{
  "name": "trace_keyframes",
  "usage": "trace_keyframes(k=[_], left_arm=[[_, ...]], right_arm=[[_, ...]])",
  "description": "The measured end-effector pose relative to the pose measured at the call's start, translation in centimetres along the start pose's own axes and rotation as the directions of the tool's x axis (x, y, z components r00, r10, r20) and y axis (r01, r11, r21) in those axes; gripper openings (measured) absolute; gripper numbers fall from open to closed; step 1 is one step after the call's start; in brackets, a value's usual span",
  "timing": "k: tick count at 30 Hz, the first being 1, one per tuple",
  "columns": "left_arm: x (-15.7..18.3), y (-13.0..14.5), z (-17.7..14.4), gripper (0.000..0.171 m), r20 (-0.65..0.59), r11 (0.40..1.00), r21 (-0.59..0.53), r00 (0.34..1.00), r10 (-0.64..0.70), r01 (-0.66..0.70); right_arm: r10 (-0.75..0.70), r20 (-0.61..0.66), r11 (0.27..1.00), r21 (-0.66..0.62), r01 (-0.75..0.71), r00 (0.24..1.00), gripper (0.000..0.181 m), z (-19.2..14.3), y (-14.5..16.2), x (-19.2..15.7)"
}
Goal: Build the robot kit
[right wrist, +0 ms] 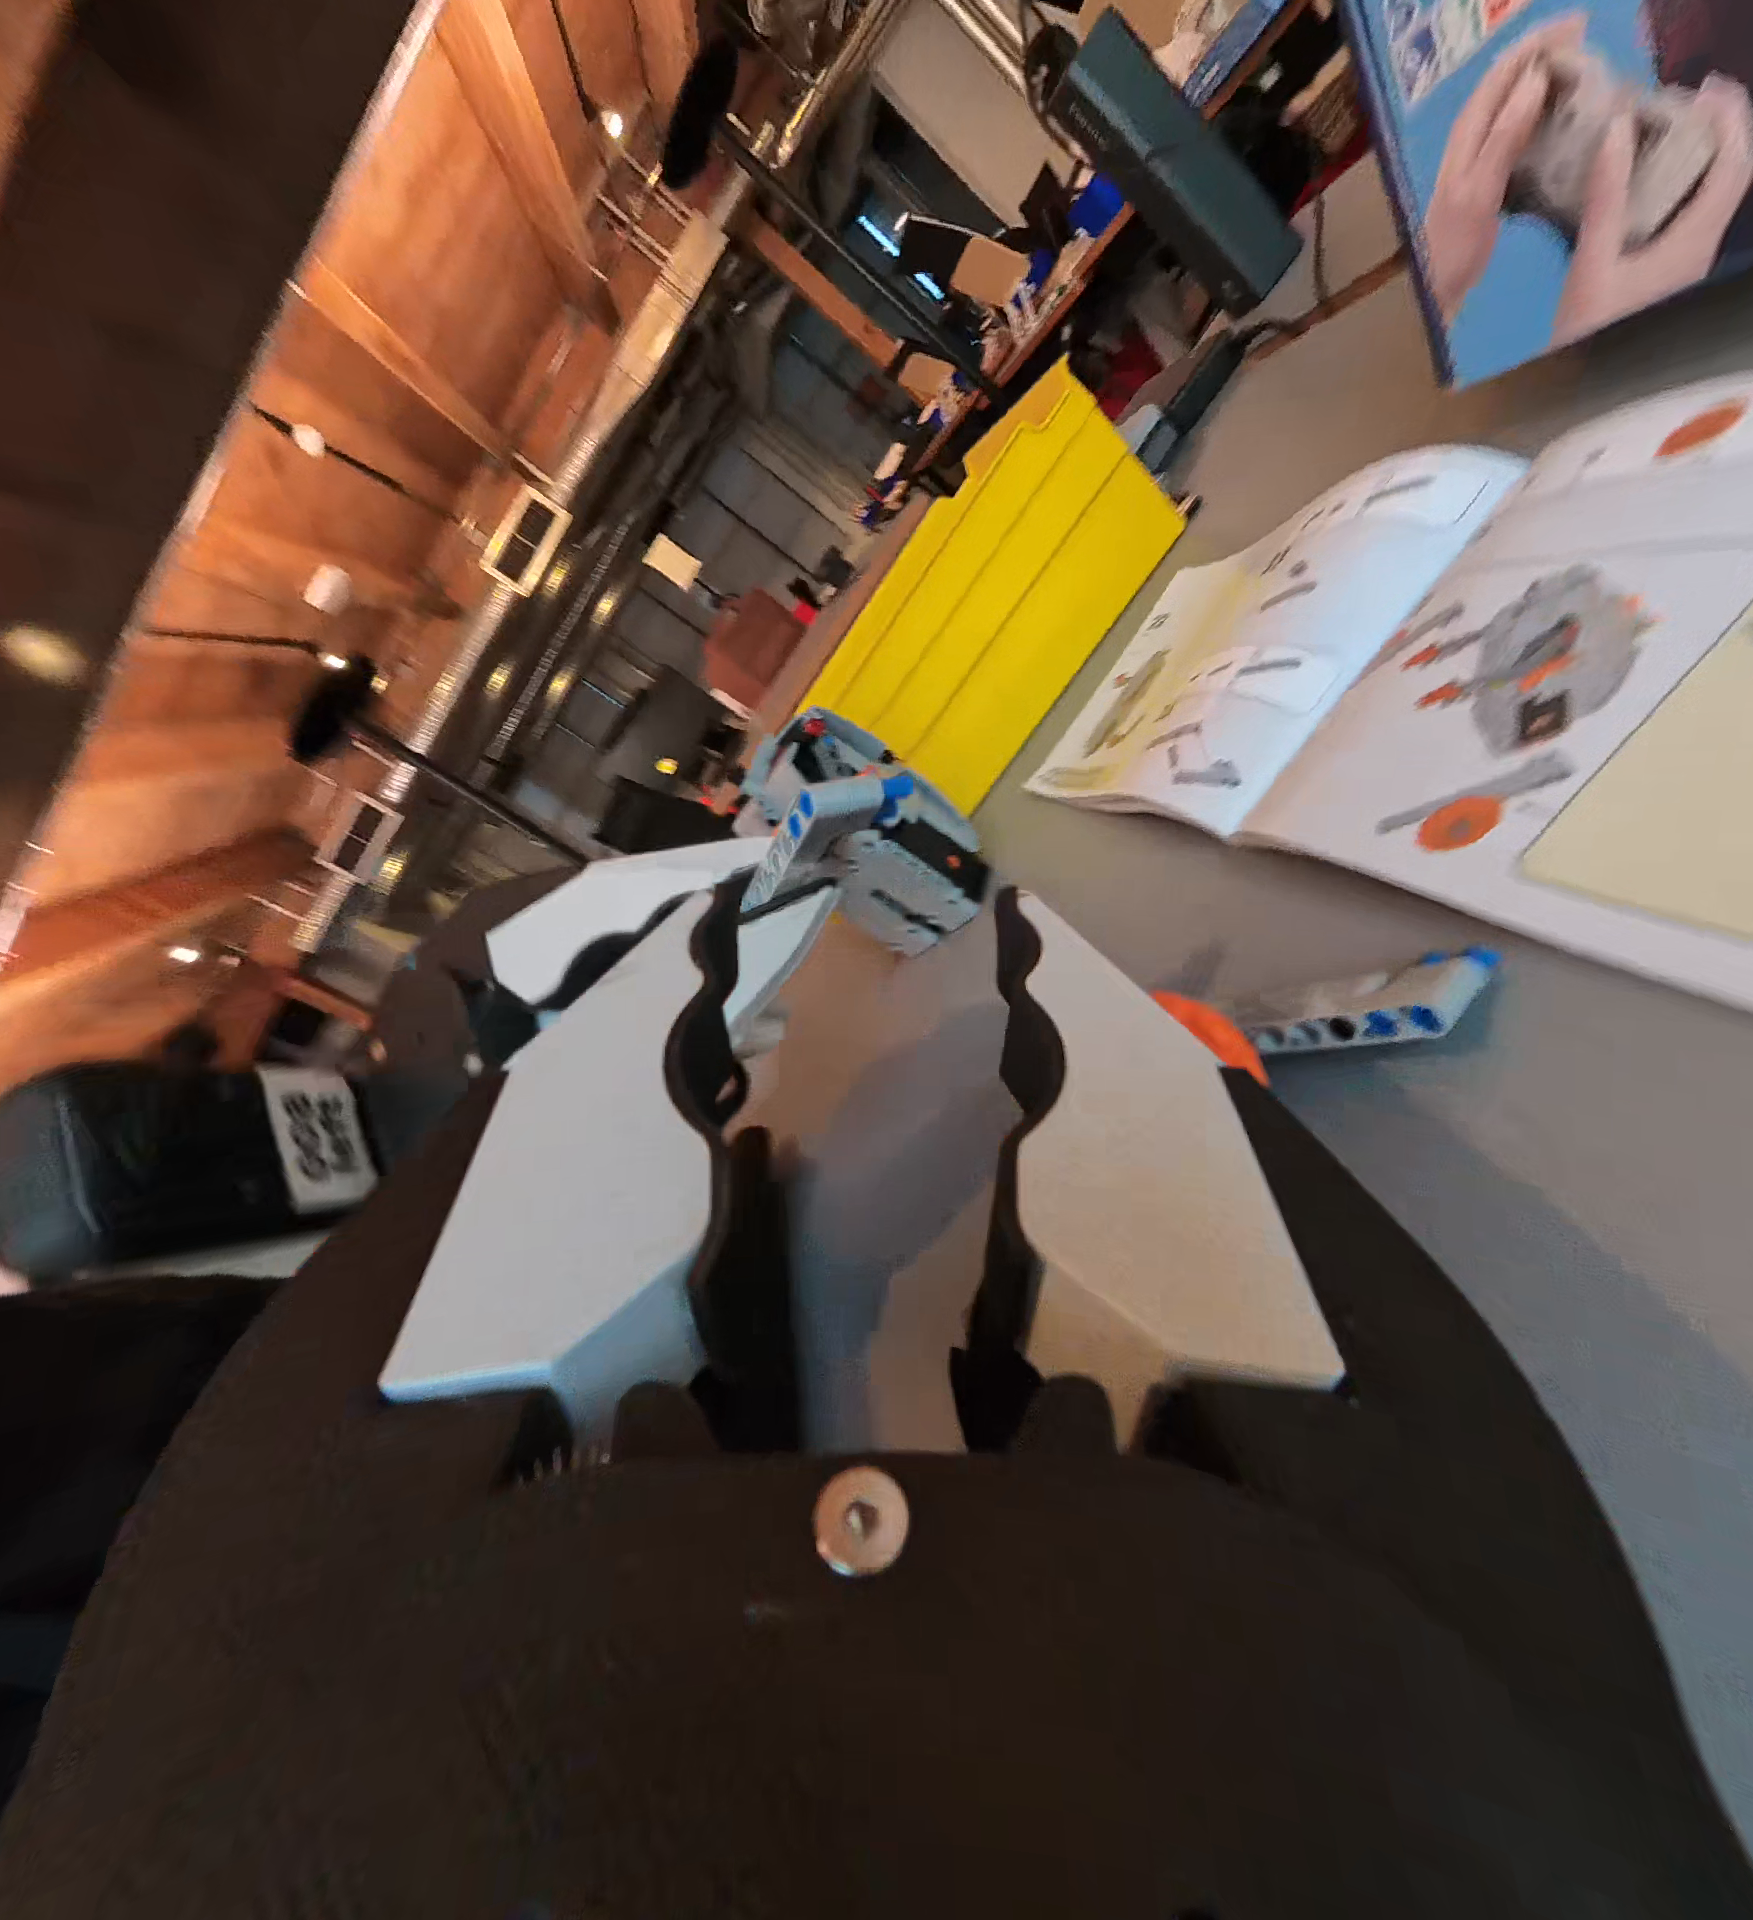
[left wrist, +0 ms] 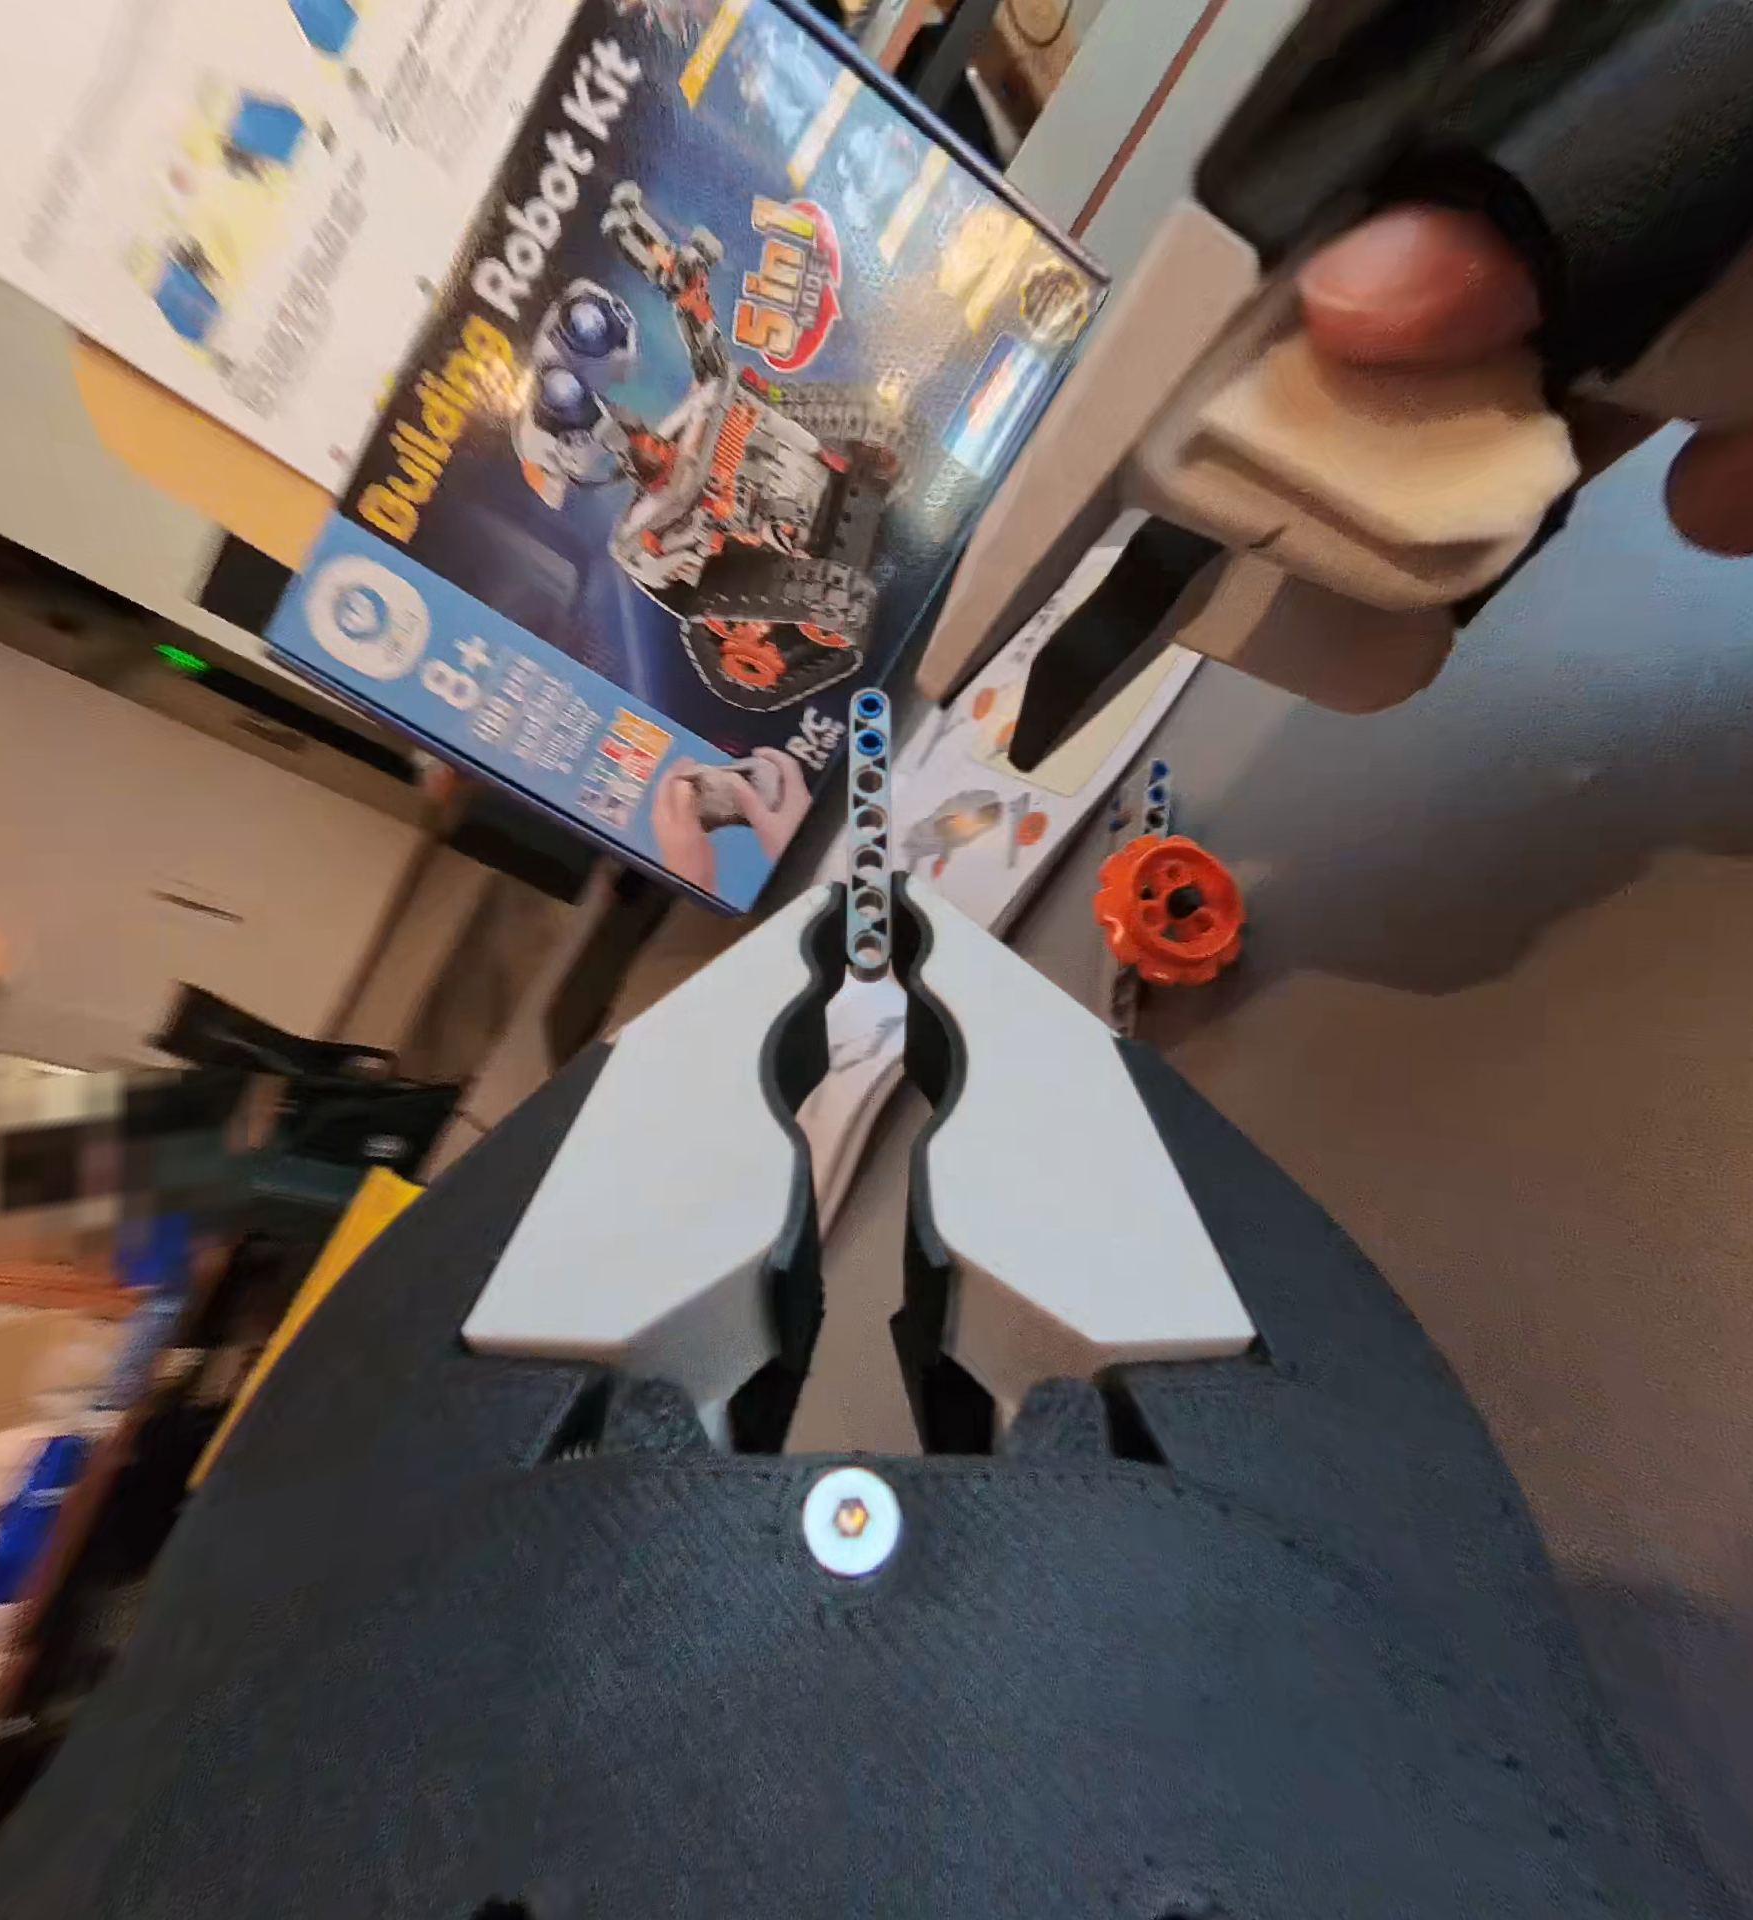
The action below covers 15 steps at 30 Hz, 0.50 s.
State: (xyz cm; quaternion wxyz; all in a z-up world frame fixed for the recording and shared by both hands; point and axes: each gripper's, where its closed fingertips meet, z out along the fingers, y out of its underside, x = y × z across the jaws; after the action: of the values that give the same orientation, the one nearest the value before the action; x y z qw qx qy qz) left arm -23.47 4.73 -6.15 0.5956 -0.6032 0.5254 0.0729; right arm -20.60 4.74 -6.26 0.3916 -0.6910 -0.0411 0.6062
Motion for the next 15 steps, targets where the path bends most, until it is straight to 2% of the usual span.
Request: trace_keyframes(k=[2, 4, 12, 15], left_arm=[[0.4, -0.4, -0.1, 0.006, 0.069, 0.99, -0.007, 0.988, 0.14, -0.14], [1.3, -0.5, 0.1, 0.006, 0.069, 0.977, -0.017, 0.975, 0.213, -0.212], [2.6, -0.3, 0.5, 0.005, 0.064, 0.937, -0.051, 0.935, 0.348, -0.346], [2.9, -0.1, 0.7, 0.006, 0.064, 0.921, -0.065, 0.92, 0.388, -0.384]], right_arm=[[0.079, 0.036, 0.997, 0.001, -0.079, 0.996, 0.045, 0.2, 0.4, -0.1], [0.118, 0.065, 0.993, 0.01, -0.118, 0.991, 0.04, 0.2, 0.4, -0.4], [0.194, 0.047, 0.979, 0.061, -0.196, 0.98, 0.028, -0.7, -0.3, 0.7], [0.235, 0.044, 0.971, 0.034, -0.237, 0.971, 0.022, -0.5, 0.4, 1.1]])
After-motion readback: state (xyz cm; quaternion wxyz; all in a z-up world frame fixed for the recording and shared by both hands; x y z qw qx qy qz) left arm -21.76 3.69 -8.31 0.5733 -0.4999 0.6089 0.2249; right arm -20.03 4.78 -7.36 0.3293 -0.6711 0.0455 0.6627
